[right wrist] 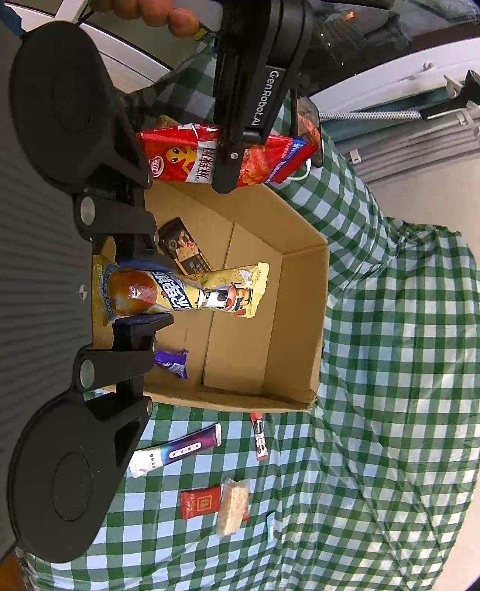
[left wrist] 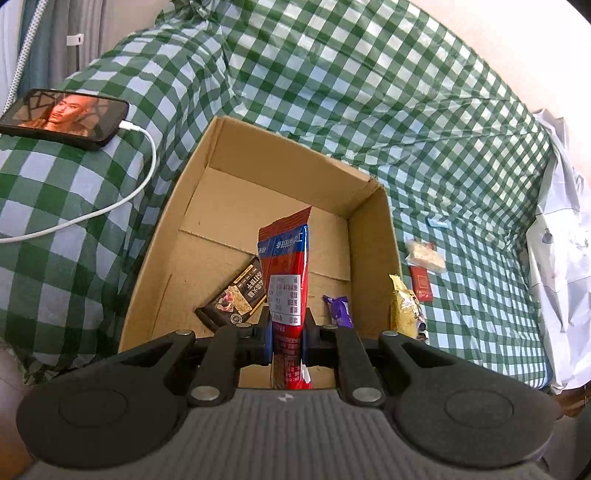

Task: Organize snacks
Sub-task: 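Lower both tools into the box and open them to drop the two snacks, then withdraw both tools from the box and move toward the remaining snacks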

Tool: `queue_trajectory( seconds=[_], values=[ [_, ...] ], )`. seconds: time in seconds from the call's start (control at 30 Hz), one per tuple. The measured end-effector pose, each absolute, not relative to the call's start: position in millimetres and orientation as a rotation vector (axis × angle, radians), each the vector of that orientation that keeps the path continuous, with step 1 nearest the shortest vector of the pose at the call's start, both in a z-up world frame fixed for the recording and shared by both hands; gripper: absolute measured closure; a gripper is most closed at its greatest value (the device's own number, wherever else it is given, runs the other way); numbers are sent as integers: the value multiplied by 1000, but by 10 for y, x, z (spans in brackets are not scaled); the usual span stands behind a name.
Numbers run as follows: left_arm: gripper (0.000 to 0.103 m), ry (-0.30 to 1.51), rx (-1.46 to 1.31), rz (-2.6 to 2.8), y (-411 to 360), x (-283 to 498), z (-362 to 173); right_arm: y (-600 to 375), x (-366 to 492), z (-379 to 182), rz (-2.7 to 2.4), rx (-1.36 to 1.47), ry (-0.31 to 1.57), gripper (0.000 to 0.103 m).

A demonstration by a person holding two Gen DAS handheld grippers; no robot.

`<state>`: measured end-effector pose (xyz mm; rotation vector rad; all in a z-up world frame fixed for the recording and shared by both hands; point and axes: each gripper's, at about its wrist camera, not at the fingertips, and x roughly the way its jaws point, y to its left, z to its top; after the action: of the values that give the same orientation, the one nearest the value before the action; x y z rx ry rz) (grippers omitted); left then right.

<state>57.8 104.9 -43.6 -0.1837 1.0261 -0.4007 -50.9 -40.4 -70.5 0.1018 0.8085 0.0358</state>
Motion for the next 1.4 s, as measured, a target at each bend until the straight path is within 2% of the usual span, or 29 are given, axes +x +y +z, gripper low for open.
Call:
queue_trajectory(
  seconds=[0.8,0.87,0.9,0.93,0.97,1.0,1.03,1.17,1.4],
  values=[
    [88,1138,-98,-349,629,1263,-1001,-683,304,-1230,30,170,908,78],
    [85,1134,-77,-342,619,1292,-1019,-704,351,-1252,17,184,910,75],
    [78,1128,-65,-336,618,1301,-1020,-711,377,-1259,14,192,911,75],
    [54,1122,-50,-331,614,1307,-1016,-719,393,-1258,11,198,910,69],
    [38,1118,-40,-322,614,1304,-1006,-721,411,-1253,10,205,908,52],
    [9,1112,-34,-302,623,1294,-989,-717,421,-1240,4,211,904,44],
    [1,1094,-38,-277,638,1270,-964,-710,421,-1220,-7,214,897,32],
    [1,1041,-9,-259,733,1103,-855,-673,324,-1126,-3,220,877,23],
    [1,1066,3,-253,939,641,-782,-519,-76,-1011,9,214,889,18]
  ],
)
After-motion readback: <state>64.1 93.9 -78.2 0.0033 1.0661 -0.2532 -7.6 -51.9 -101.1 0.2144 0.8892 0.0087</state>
